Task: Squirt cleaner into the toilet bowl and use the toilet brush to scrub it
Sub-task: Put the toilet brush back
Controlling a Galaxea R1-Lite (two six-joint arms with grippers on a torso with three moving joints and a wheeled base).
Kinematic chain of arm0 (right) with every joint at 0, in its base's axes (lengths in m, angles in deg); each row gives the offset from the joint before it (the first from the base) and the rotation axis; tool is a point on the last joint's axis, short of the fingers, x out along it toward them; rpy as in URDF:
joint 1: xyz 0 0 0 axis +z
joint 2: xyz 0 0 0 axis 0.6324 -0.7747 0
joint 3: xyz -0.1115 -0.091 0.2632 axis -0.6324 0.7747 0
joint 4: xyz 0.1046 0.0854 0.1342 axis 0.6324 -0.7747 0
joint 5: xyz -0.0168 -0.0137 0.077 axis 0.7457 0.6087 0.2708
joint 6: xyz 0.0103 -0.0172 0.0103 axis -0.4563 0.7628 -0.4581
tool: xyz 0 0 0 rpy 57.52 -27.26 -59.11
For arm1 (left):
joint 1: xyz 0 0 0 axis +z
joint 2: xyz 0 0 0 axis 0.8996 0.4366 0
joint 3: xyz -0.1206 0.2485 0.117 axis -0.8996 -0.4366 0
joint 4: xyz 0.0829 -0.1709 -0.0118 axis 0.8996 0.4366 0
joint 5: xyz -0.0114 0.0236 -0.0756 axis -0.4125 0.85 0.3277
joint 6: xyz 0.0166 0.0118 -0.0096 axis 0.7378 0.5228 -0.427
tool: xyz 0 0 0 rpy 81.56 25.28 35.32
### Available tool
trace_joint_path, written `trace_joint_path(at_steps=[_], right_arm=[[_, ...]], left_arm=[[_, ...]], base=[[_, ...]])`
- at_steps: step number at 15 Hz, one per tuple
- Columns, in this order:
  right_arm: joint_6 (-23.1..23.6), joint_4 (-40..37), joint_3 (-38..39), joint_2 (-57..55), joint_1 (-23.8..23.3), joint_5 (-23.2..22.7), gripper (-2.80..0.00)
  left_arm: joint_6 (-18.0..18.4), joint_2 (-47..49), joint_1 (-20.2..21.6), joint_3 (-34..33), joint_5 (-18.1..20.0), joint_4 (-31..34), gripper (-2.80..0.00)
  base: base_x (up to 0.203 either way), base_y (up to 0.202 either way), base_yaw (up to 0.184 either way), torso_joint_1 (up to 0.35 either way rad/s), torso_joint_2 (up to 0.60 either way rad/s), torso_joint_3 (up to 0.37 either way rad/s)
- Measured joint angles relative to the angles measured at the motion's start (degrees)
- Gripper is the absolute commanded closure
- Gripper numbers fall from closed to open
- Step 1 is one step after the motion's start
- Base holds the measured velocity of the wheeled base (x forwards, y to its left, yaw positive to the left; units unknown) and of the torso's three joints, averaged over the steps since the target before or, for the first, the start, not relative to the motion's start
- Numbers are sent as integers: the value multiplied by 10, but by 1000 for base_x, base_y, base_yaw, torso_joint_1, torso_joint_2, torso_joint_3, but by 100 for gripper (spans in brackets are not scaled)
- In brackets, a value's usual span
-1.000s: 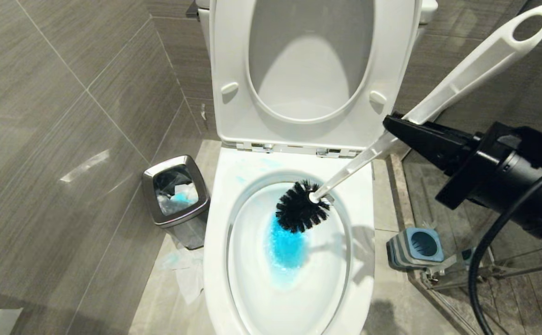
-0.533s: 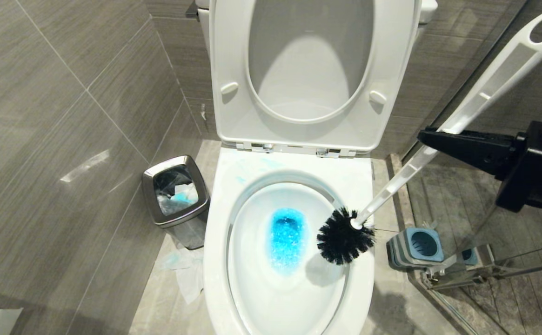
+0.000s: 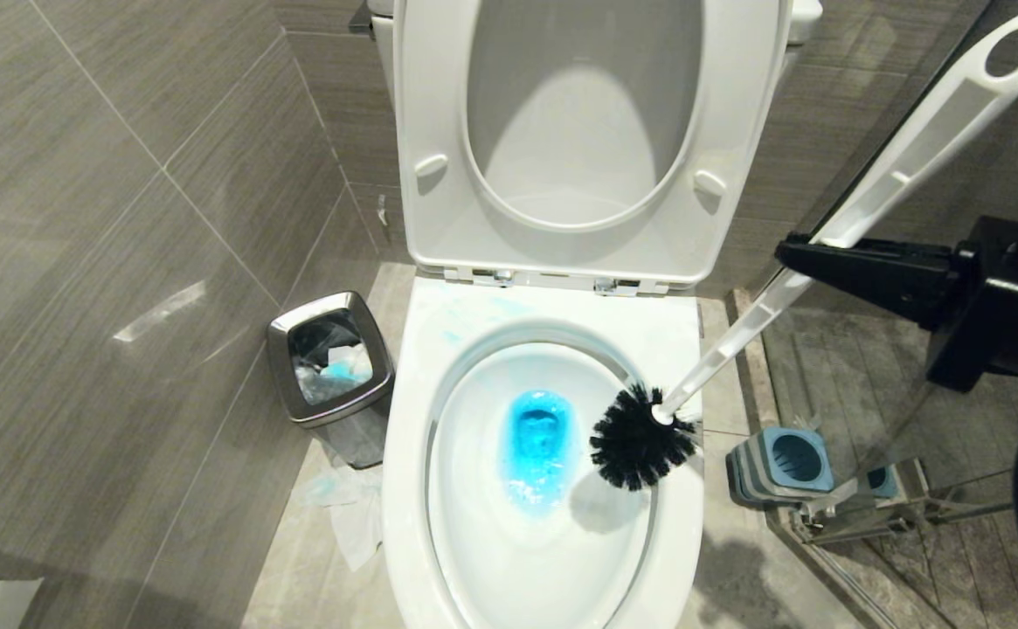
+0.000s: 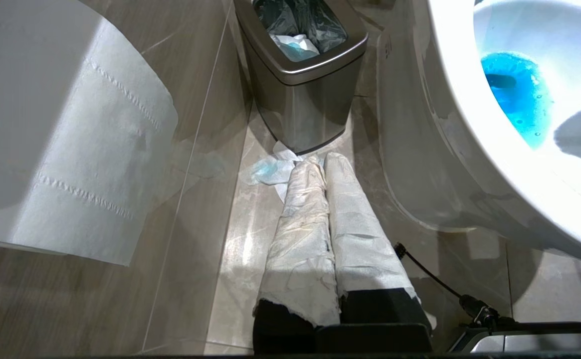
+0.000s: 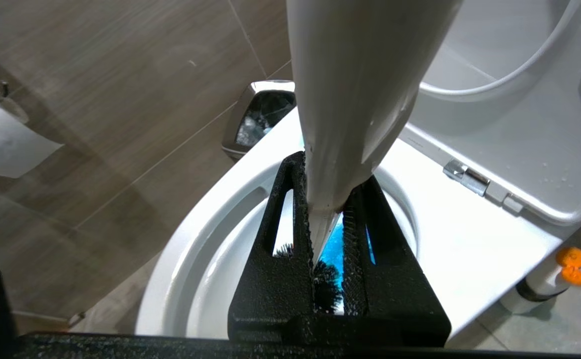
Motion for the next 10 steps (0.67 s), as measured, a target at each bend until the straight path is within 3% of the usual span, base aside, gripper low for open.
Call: trace_joint_path(at_steps=[3, 10], right_arm=[[4, 55, 3, -25, 1, 1, 0], [3, 57, -22, -46, 1, 0, 0]], left_arm=[[0, 0, 0, 0, 0, 0, 0], [0, 0, 0, 0, 0, 0, 0]], base=[[0, 0, 0, 0, 0, 0], [0, 0, 0, 0, 0, 0]])
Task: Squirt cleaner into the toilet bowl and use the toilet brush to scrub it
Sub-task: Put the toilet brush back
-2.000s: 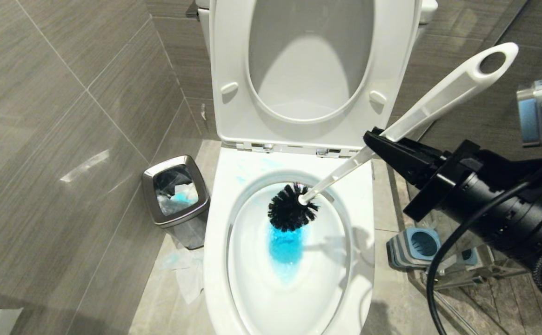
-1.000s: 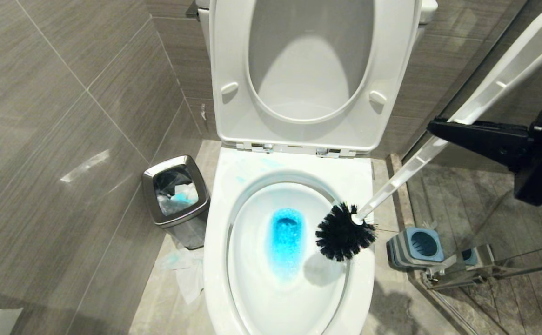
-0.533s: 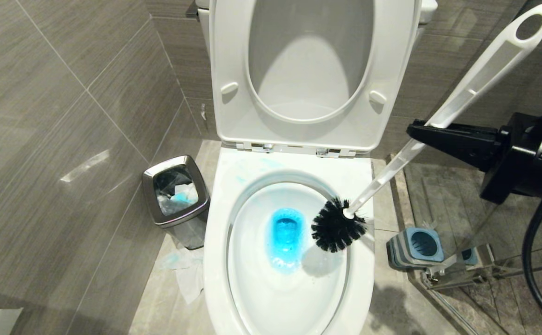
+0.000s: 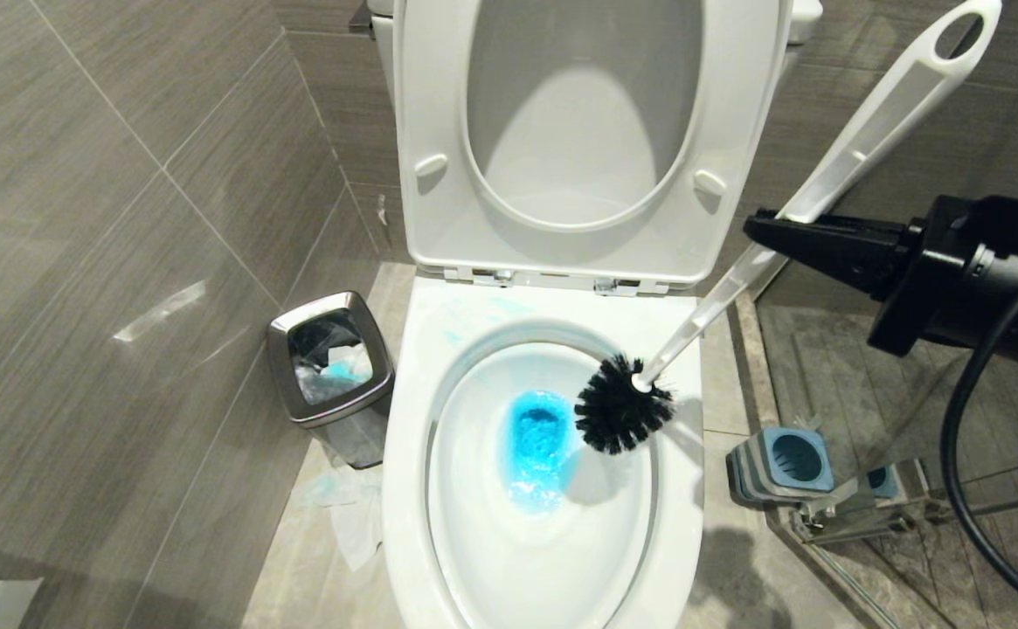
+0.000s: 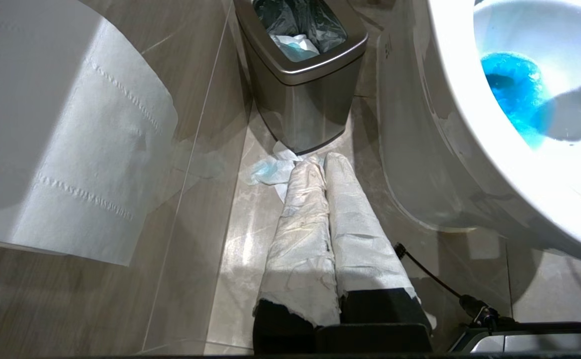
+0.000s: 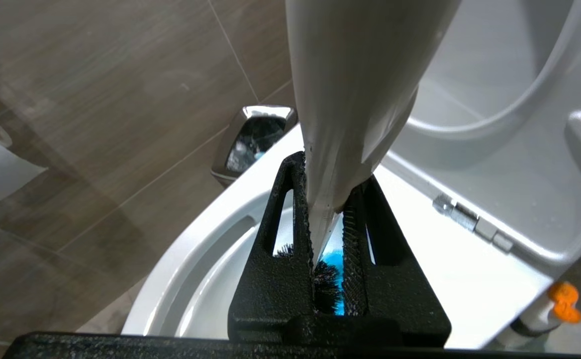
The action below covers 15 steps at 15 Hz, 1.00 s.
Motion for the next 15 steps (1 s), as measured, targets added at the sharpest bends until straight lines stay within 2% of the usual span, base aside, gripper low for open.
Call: trace_joint_path(at_steps=[15], right_arm=[[0, 35, -31, -32, 7, 0, 0]], left_arm=[[0, 0, 0, 0, 0, 0, 0]], base=[[0, 0, 0, 0, 0, 0]])
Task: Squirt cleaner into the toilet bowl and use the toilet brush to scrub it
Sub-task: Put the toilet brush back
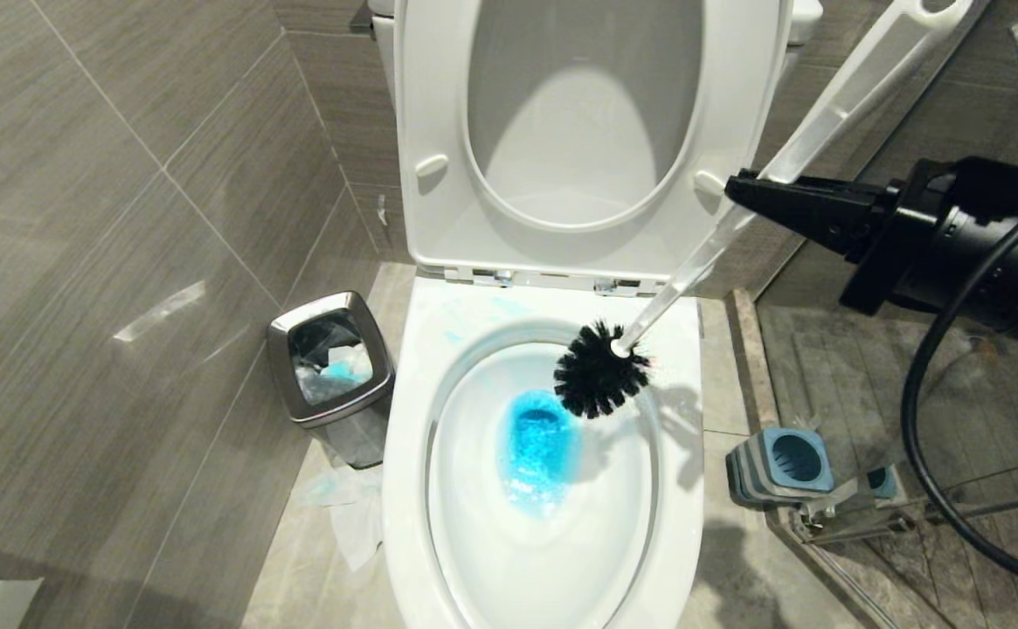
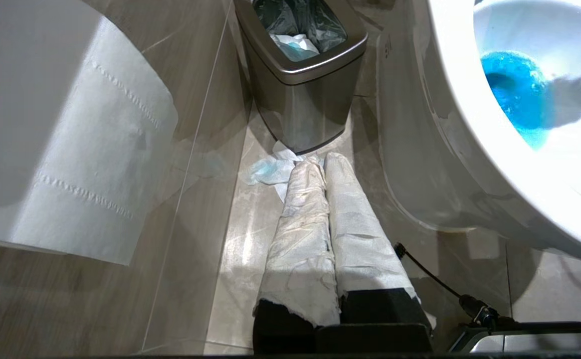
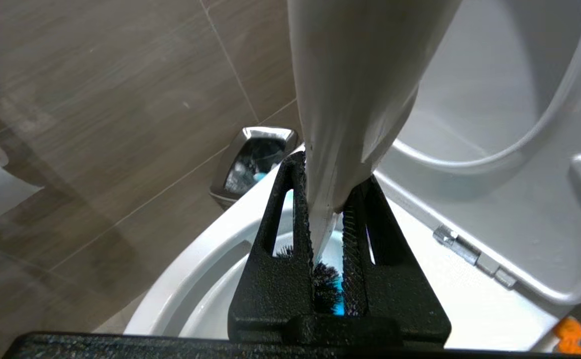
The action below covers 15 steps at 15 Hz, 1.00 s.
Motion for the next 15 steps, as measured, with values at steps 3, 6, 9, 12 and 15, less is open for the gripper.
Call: trace_joint_path(at_steps=[3, 6, 9, 12, 15], right_arm=[[-20, 1, -21, -9, 0, 1, 0], [-42, 0, -40, -5, -2, 3, 0], [-42, -9, -39, 13, -19, 4, 0], [-42, -25, -10, 44, -60, 4, 0], [-42, -32, 1, 68, -122, 4, 0]], left_arm=[[0, 0, 0, 0, 0, 0, 0], [0, 0, 0, 0, 0, 0, 0], [0, 0, 0, 0, 0, 0, 0], [0, 0, 0, 0, 0, 0, 0], [0, 0, 0, 0, 0, 0, 0]], base=[[0, 0, 0, 0, 0, 0], [0, 0, 0, 0, 0, 0], [0, 0, 0, 0, 0, 0], [0, 0, 0, 0, 0, 0], [0, 0, 0, 0, 0, 0]])
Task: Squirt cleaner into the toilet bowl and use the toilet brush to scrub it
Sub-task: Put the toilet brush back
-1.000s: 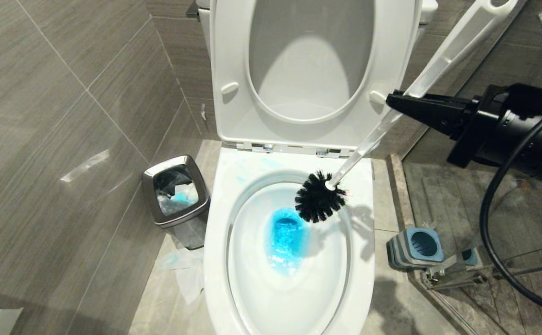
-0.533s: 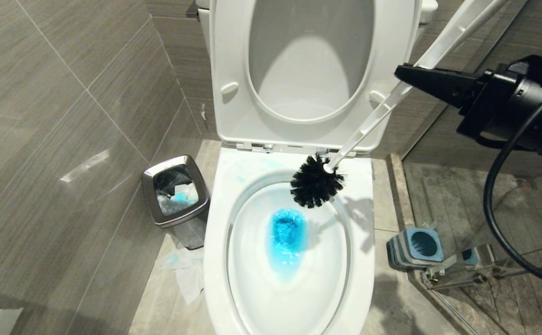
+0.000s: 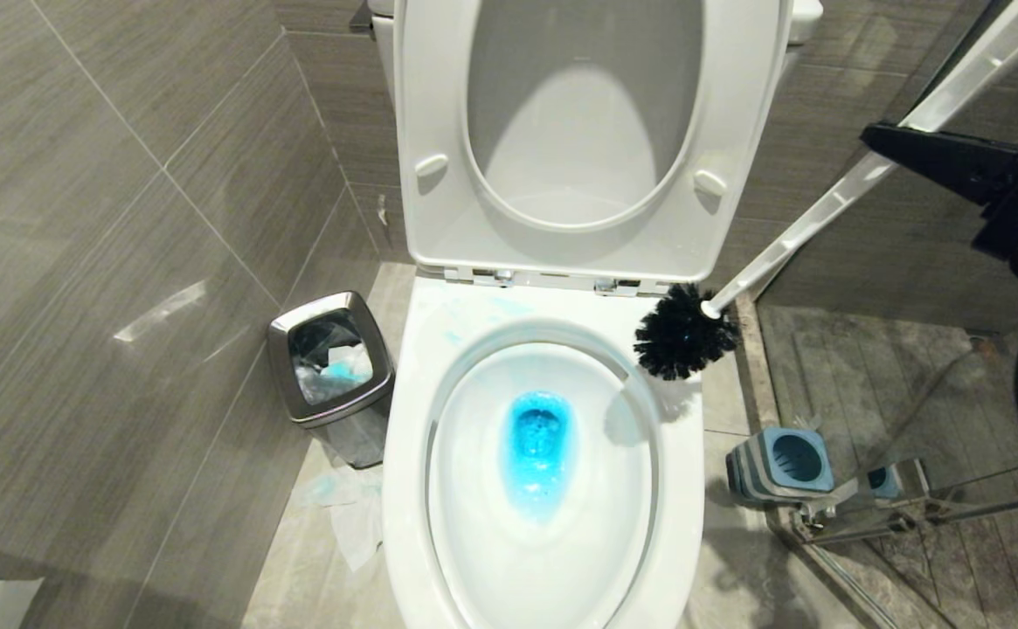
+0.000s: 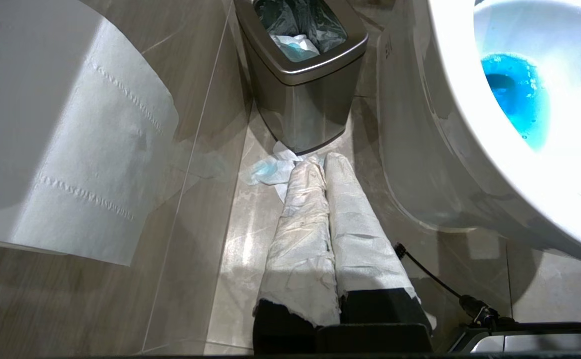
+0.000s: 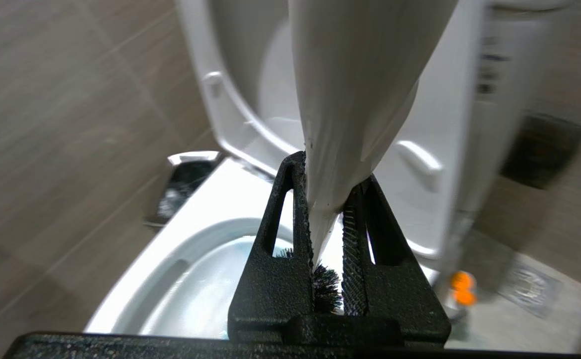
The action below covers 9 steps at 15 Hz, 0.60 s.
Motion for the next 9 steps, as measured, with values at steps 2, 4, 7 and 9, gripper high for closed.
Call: trace_joint_path(at_steps=[2, 4, 7, 9], right_arm=[[0, -12, 3, 16, -42, 0, 0], [1, -36, 9, 29, -81, 1, 0], [2, -48, 32, 43, -142, 2, 0], [6, -49, 53, 46, -184, 2, 0]], left_arm=[[0, 0, 0, 0, 0, 0, 0], [0, 0, 0, 0, 0, 0, 0], [0, 0, 0, 0, 0, 0, 0], [0, 0, 0, 0, 0, 0, 0]], base=[[0, 0, 0, 0, 0, 0], [0, 0, 0, 0, 0, 0], [0, 0, 0, 0, 0, 0], [0, 0, 0, 0, 0, 0]])
